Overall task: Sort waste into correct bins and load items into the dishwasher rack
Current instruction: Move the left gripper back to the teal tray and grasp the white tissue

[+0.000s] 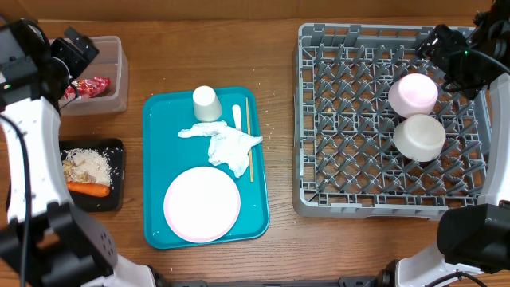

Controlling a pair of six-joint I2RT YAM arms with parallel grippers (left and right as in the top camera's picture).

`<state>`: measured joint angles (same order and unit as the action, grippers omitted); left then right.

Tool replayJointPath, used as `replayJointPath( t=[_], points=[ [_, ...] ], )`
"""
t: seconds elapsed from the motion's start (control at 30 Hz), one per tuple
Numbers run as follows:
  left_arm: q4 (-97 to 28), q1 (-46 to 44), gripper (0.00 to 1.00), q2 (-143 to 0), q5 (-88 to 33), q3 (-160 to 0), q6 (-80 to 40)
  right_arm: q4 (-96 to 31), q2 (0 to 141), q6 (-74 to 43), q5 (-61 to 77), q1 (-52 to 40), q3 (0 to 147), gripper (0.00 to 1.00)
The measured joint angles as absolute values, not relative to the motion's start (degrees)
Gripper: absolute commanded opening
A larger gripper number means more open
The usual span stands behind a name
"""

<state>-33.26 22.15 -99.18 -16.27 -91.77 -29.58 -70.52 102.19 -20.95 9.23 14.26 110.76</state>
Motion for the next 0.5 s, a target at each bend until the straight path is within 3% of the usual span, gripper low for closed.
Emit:
replayJointPath(
  t=[0.2, 0.37, 0.5],
  points=[
    [-49.6, 16.3, 0.98, -92.2, -28.1, -92.6, -27.3, -70.5, 102.2, -20.9, 9.2, 14.3, 110.8, 1.0],
    [-63.5, 2.7, 0.98, -93.0, -24.0, -92.5, -25.3, -70.5, 102.2, -20.9, 9.2, 14.3, 110.7, 1.0],
    [-65.5, -7.3, 1.0, -94.3, -18.1, -91.1, -26.1, -70.5, 102.2, -20.9, 9.2, 14.3, 110.7, 1.0]
  ],
)
